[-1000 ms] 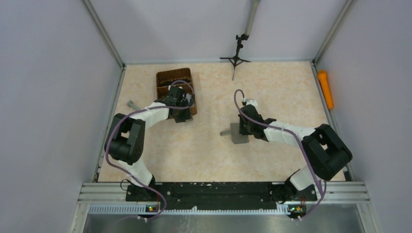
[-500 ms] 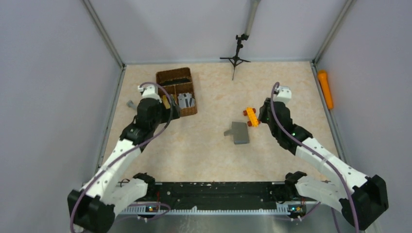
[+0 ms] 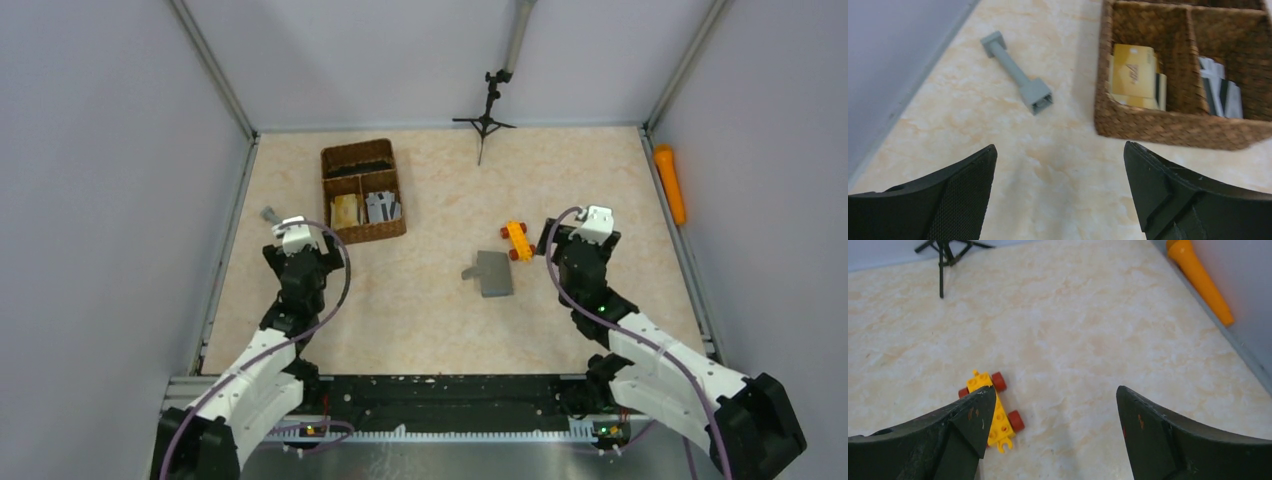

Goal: Take the credit cards out of the card holder
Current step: Reset both arms

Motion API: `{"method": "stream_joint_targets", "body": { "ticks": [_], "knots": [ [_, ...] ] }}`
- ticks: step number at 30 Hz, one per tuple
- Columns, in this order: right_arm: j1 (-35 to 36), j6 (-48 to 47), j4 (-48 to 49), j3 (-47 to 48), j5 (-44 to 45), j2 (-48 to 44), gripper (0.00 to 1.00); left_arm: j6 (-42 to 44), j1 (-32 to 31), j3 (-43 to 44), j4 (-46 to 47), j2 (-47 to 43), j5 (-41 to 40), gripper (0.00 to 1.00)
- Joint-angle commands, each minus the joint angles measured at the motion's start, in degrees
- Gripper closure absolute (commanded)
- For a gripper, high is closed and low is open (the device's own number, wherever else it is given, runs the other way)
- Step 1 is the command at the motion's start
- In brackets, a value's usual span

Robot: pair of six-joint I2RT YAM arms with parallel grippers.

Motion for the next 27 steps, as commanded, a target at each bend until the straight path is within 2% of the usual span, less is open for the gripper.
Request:
{"method": "stream_joint_targets", "body": {
  "ticks": [1,4,6,8,13,16,18,20,22,23,24,26,27],
  "knots": [
    [-0.32,-12.30,16.21,0.38,4.41,-0.24,0.08,7.89,5.63,-2.36,20.65,5.40,-3.15,0.01],
    [-0.63,-14.85,19.19,0.07,7.16,4.08,0.07,5.43,10.36,-1.66,22.60,11.40,2.31,0.01],
    [-1.01,-17.00,25.91,-2.16,8.54,7.22,0.08,5.78,12.01,-2.73,27.43,14.82,3.81,0.01],
    [-2.45,-21.34,32.69,-5.44,6.20,9.90,0.08,4.61,13.01,-2.94,30.07,17.90,5.54,0.01],
    [-10.33,-22.29,47.73,-15.49,-9.17,13.02,0.10,3.34,15.70,-1.97,41.02,28.55,8.99,0.01],
    [-16.28,-18.95,53.97,-17.62,-13.82,16.01,0.12,3.51,15.85,-0.82,39.92,29.48,7.71,0.03],
    [-19.04,-18.41,53.62,-16.26,-17.99,18.64,0.12,4.22,16.32,-2.57,44.33,29.63,7.81,0.02],
    [-20.62,-17.66,56.01,-15.55,-18.23,22.13,0.12,4.68,18.68,-5.84,52.44,32.05,14.58,0.02],
    [-21.65,-16.78,60.76,-15.66,-16.94,25.93,0.11,9.04,18.91,-7.68,64.03,39.73,21.84,0.09],
    [-21.98,-16.12,61.88,-15.78,-16.64,27.50,0.10,9.63,18.87,-7.68,67.60,41.57,22.77,0.09],
    [-22.37,-15.69,63.65,-16.26,-16.80,28.84,0.10,8.61,18.84,-6.80,63.25,40.07,21.04,0.06],
    [-23.19,-14.95,68.98,-17.38,-16.80,31.93,0.07,5.16,18.89,-2.02,48.73,37.05,16.48,0.02],
    [-23.47,-14.52,69.51,-17.50,-17.29,32.89,0.07,5.75,18.90,-0.05,46.44,37.96,15.87,0.01]
  ]
}}
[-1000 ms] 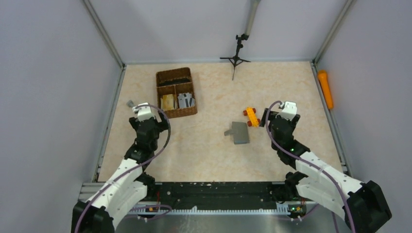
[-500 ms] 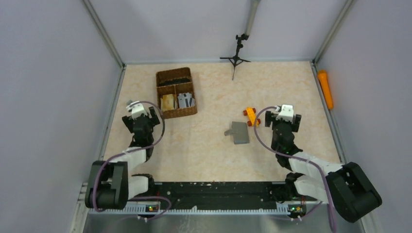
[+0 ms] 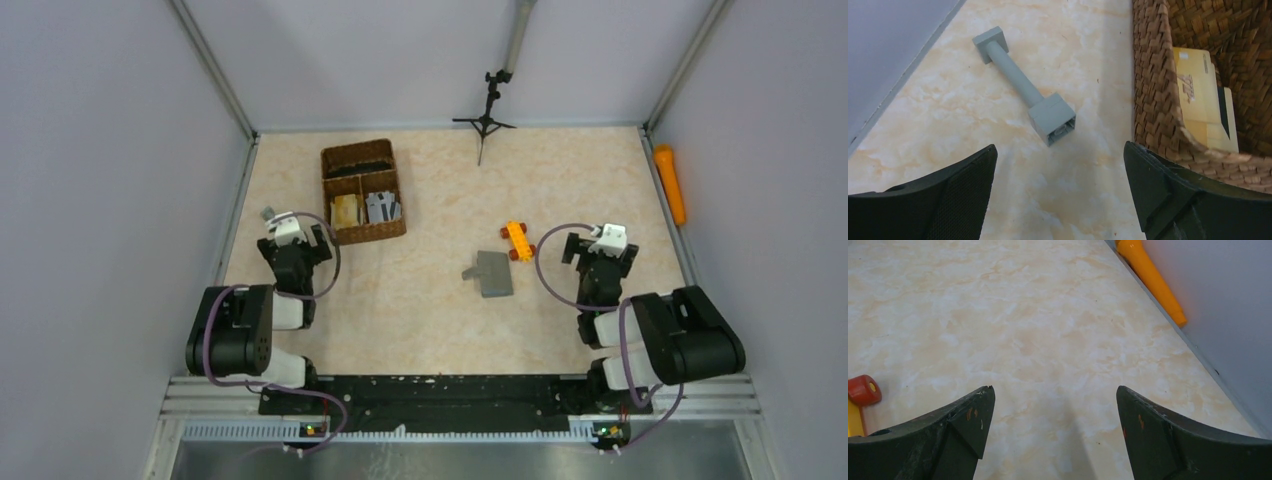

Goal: Take the credit cards out of the card holder
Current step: Reset both arms

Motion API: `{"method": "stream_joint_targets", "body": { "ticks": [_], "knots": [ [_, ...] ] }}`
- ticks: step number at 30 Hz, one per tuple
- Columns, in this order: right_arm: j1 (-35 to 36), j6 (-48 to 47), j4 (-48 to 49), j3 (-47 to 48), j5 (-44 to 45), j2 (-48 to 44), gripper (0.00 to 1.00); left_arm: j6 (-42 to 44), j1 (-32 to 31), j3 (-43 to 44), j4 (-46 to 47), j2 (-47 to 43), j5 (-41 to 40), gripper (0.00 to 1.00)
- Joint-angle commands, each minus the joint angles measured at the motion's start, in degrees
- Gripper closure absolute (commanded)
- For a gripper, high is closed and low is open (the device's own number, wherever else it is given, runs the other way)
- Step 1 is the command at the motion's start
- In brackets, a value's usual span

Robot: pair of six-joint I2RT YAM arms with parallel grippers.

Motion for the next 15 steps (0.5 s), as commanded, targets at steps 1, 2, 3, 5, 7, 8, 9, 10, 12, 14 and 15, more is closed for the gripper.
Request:
{"method": "stream_joint_targets", "body": {
  "ticks": [1,2,3,5,7,8,9,10,12,14,15],
  "knots": [
    [-1.75,3.03,13.44,0.07,-2.55,4.81,0.07,0.28,0.18,6.29,-2.83,-0.59,-0.32,0.01],
    [-2.06,2.57,14.75,0.33,-3.23,6.08,0.06,0.23,0.19,5.09,-0.48,-0.48,0.38,0.01],
    [-2.05,2.42,13.96,0.83,-3.45,6.10,0.06,0.19,0.16,4.77,0.72,-0.19,-0.15,0.01],
    [-2.55,3.07,7.56,3.20,-3.68,5.32,0.03,0.31,0.15,4.81,1.05,-0.03,-0.51,0.01],
    [-4.29,4.78,3.43,5.28,-5.93,5.14,0.02,0.22,0.19,5.00,-0.02,-0.44,-0.45,0.01],
    [-5.15,5.92,1.77,5.71,-7.76,4.88,0.03,0.09,0.11,5.12,-0.28,-0.45,-0.44,0.01],
    [-5.48,6.26,1.41,5.90,-8.42,5.01,0.03,0.05,0.21,5.15,-0.27,-0.53,-0.49,0.01],
    [-5.86,6.25,2.06,5.74,-9.45,5.14,0.03,0.17,0.18,5.16,-0.21,-0.44,-0.46,0.01],
    [-7.25,7.19,1.07,5.79,-12.40,4.63,0.02,0.14,0.15,5.16,-0.26,-0.39,-0.49,0.01],
    [-8.68,8.02,1.84,5.33,-14.64,4.52,0.01,0.17,0.18,5.15,-0.28,-0.45,-0.49,0.01],
    [-8.98,8.19,1.91,5.24,-15.21,4.47,0.01,0.15,0.14,5.16,-0.24,-0.39,-0.46,0.01]
  ]
}}
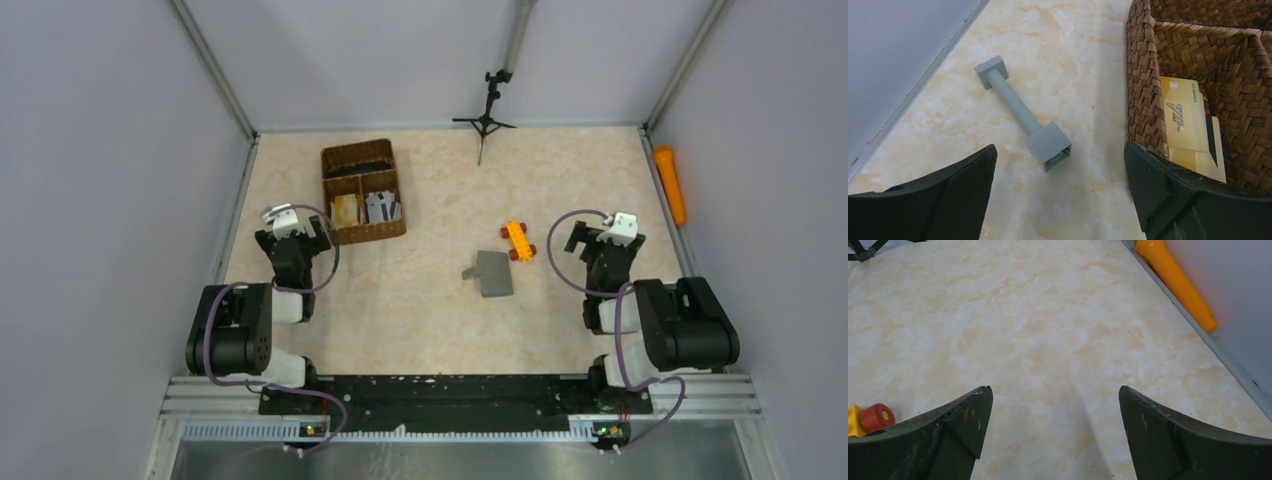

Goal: Take the credit cards out of the card holder
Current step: Reset both arms

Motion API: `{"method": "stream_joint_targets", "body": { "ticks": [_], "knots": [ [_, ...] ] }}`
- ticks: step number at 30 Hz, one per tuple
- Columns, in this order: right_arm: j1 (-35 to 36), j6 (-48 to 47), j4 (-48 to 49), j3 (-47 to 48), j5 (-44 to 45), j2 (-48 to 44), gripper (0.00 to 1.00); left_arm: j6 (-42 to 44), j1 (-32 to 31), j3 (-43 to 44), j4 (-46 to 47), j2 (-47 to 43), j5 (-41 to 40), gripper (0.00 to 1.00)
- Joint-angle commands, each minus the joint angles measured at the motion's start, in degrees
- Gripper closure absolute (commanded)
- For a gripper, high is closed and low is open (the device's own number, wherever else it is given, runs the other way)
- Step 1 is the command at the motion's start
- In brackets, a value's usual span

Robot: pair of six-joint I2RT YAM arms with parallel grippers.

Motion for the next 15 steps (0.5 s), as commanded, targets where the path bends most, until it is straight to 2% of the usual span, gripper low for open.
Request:
{"method": "stream_joint_targets", "body": {
  "ticks": [1,6,8,10,11,15],
  "knots": [
    [-2.44,3.00,1.02,0.38,-6.89,-0.91,0.01,0.09,0.12,1.11,1.94,-0.21,-0.18,0.01],
    [-3.04,2.59,1.59,0.19,-9.15,-0.86,0.02,0.04,0.14,1.11,1.93,-0.26,-0.19,0.01],
    [-2.99,0.53,1.78,0.29,-13.25,-0.74,0.09,0.01,0.11,1.08,1.95,-0.23,-0.17,0.01],
    [-2.93,-1.43,1.79,0.15,-19.39,-0.86,0.02,0.07,0.17,1.09,1.94,-0.21,-0.19,0.01],
    [-2.92,-3.40,1.00,0.64,-22.39,-0.87,0.01,0.09,0.16,1.08,1.90,-0.20,-0.18,0.01],
    [-2.96,-3.39,0.79,0.80,-22.11,-0.86,0.01,0.13,0.13,1.08,1.95,-0.21,-0.19,0.01]
  ]
}}
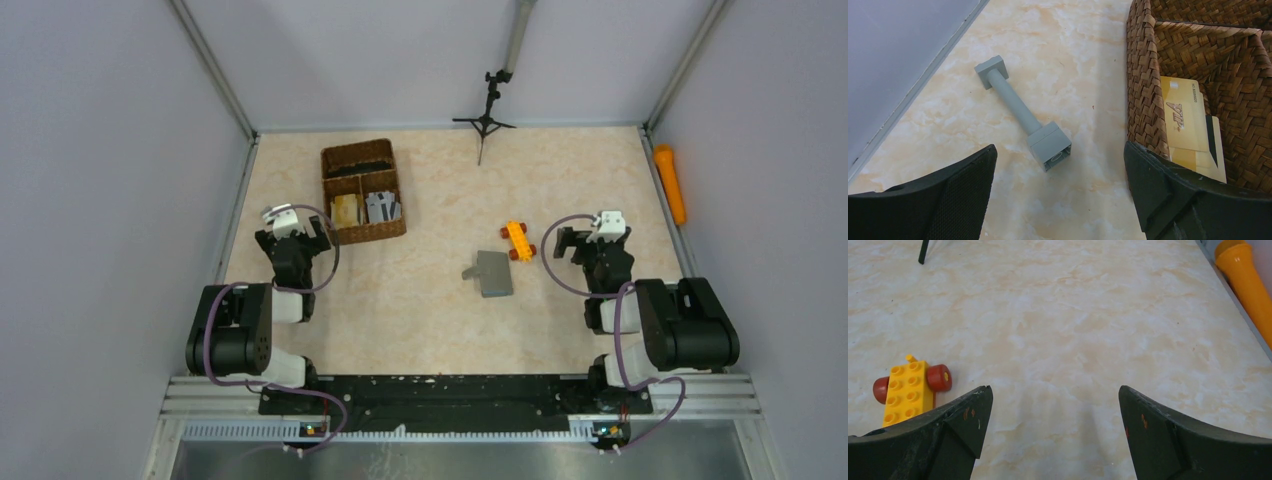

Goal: Take the credit cards out of the card holder
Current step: Reset both arms

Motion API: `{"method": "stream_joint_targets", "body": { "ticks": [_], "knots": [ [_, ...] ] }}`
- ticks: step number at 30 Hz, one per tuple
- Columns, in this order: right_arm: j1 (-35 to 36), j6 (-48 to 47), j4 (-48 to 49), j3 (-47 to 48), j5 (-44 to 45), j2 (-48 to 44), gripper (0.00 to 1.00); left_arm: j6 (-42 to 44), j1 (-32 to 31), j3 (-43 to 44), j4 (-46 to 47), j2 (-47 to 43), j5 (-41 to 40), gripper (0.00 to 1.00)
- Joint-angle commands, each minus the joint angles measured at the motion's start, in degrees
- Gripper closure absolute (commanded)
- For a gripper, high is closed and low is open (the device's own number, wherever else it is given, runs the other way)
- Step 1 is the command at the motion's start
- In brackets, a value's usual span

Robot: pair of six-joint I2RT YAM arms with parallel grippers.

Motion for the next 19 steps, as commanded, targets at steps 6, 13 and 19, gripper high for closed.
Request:
{"method": "stream_joint_targets", "body": {
  "ticks": [6,13,19],
  "knots": [
    [-0.67,-1.91,1.65,0.81,-5.34,-0.82,0.01,0.11,0.14,1.10,2.04,-0.25,-0.19,0.01],
    [-0.70,-1.91,1.66,0.81,-5.38,-0.78,0.01,0.47,0.10,1.16,1.83,-0.12,0.28,0.01],
    [-0.67,-1.92,1.66,0.81,-5.34,-0.77,0.01,0.52,0.05,1.23,1.77,-0.19,0.29,0.01]
  ]
}}
